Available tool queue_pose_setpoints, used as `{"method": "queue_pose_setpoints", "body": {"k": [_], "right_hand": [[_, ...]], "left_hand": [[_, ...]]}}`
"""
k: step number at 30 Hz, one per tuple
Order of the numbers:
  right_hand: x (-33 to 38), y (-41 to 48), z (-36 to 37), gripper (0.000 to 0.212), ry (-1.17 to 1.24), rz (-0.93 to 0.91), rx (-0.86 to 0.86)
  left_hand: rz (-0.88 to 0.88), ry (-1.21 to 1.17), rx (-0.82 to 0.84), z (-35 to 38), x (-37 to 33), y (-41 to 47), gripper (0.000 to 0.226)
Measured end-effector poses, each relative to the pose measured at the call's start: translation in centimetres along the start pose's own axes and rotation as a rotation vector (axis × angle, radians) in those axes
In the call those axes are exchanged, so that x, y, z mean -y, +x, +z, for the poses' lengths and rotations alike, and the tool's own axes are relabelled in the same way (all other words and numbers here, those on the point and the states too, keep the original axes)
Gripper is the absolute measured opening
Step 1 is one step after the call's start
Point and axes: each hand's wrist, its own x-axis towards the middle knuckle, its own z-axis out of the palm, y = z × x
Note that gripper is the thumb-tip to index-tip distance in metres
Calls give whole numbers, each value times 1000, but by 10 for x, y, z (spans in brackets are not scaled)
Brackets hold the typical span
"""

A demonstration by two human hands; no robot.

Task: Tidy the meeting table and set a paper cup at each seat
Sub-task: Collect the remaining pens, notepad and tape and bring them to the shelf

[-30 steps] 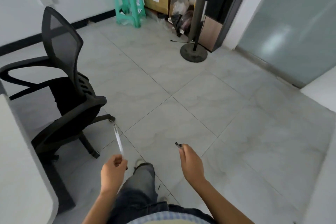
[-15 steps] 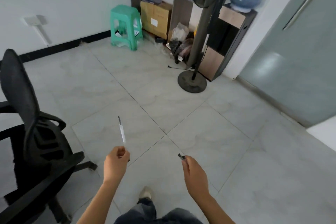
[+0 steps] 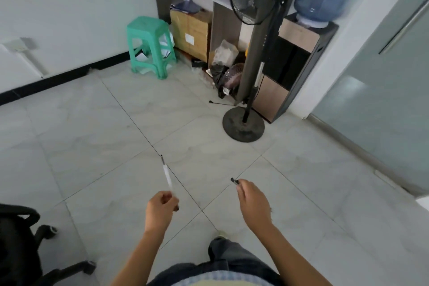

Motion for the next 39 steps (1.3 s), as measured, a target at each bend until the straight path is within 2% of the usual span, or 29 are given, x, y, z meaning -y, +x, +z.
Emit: {"method": "queue_pose_setpoints", "body": {"k": [1,4,8,13,16,18,21,23,25,28,31,34,37,39], "right_hand": [[-4,22,-5,58,-5,-20,-8],[-6,76,-12,85,30,-86,38],[-2,125,10,101,25,-169,224],[25,207,36,90,0,-246,254],[46,263,55,104,6,-273,272],[64,302,64,104,-19,-272,269],[97,362,72,71,-38,-267,240],[123,399,80,66,-21,-271,236],[140,429,88,75,-46,-294,253],[146,462,94,109,-126,-337,296],[143,517,100,109,-130,-259,277],[147,587,100,120,-73,-252,213],[166,663,94,114,-36,-306,153],[183,712,90,93,-50,-352,149]], "left_hand": [[2,-14,-15,9,-9,8,10],[21,13,-52,29,-36,29,6],[-57,-18,-207,25,-46,60,5],[-191,-137,-392,0,-58,115,9],[-205,-182,-398,-10,-78,167,8],[-166,-192,-382,-23,-108,211,8],[-71,-192,-391,-50,-164,281,7],[-16,-215,-394,-64,-203,323,6],[12,-235,-386,-70,-235,362,5],[2,-243,-375,-65,-261,398,6],[-34,-236,-278,-46,-275,438,14],[-57,-200,-248,-33,-299,489,15],[-7,-257,-336,-35,-342,543,3],[25,-323,-408,-40,-370,573,6]]}}
